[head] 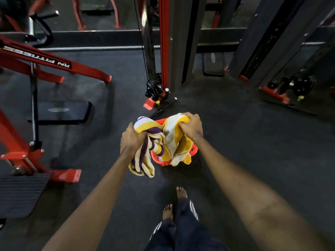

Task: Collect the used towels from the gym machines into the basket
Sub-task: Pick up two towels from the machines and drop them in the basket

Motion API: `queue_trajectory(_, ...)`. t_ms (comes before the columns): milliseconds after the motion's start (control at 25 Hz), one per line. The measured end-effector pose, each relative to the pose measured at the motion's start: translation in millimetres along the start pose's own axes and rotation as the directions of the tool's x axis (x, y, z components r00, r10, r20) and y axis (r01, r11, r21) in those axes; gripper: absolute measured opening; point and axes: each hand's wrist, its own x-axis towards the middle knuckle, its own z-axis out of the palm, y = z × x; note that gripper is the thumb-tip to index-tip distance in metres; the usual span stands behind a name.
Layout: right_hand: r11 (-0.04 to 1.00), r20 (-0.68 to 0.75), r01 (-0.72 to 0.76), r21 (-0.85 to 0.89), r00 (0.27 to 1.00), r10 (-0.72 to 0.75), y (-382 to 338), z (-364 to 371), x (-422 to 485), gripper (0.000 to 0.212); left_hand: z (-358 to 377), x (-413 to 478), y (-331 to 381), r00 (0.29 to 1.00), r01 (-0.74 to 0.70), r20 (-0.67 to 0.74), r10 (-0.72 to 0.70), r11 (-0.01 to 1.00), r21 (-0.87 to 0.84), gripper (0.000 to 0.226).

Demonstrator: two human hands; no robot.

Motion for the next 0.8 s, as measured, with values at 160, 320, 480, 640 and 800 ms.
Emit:
queue_trajectory(160,0.998,0.066,0.034,-0.043,0.997,-0.032,26,56,84,0.048,30,56,3,0.998,0.047,-0.033,-0.047,0.999,0.008,0.026)
queue_trajectory(320,0.997,0.117,0.062,-0.048,0.992,-0.056,67,107,157,0.05,68,111,-2,0.997,0.057,-0.044,-0.057,0.998,0.007,0.02)
queue_trajectory(480,0.995,0.193,0.028,-0.1,0.981,-0.009,116,152,210,0.048,115,166,-3,0.996,0.083,-0.039,-0.084,0.996,-0.026,0.02)
queue_trajectory(640,0.963,0.488,0.015,-0.27,0.864,0.124,185,191,231,0.063,157,202,-11,0.995,0.103,-0.004,-0.104,0.994,-0.02,0.032)
queue_trajectory(800,0.965,0.435,-0.188,-0.182,0.865,0.251,209,194,243,0.047,197,229,-15,0.989,0.124,0.084,-0.125,0.992,0.021,0.042)
